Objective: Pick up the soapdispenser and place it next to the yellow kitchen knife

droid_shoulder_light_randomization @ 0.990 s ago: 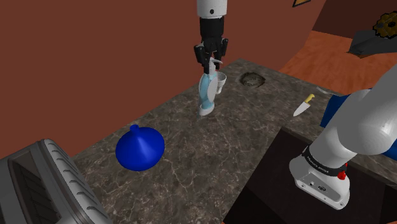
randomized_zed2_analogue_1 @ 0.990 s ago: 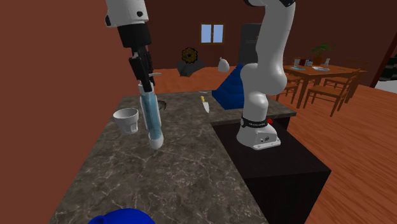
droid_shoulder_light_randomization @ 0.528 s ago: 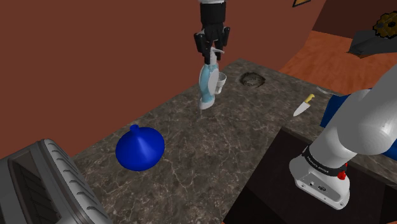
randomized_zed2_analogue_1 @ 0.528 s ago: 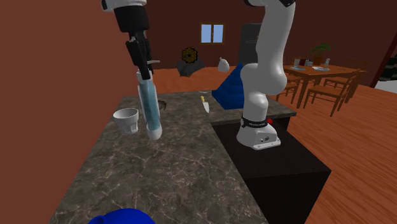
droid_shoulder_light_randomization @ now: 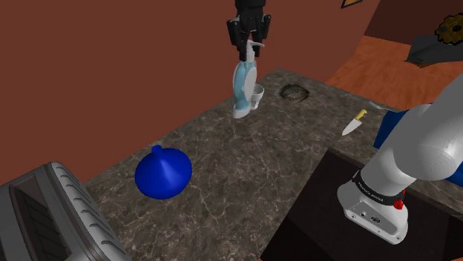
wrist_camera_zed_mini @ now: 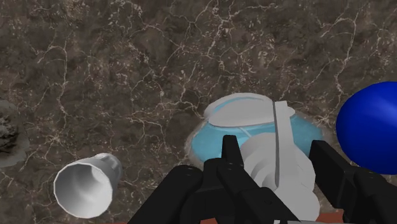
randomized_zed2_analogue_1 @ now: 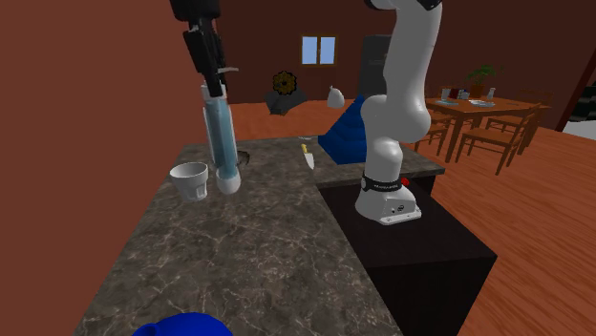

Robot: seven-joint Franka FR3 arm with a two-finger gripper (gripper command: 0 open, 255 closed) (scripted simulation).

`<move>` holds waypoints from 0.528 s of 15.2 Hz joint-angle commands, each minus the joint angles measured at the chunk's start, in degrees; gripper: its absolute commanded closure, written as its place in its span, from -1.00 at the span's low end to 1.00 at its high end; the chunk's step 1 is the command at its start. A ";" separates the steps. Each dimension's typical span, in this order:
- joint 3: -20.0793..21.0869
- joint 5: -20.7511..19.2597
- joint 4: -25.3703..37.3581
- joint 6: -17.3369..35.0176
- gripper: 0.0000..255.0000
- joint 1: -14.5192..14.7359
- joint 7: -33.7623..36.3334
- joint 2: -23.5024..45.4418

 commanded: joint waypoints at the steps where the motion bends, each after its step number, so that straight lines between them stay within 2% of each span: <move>1: -0.01 -0.05 1.99 -1.72 1.00 -0.01 0.09 0.28; 8: 0.09 -0.37 9.49 -7.49 1.00 0.02 0.58 2.04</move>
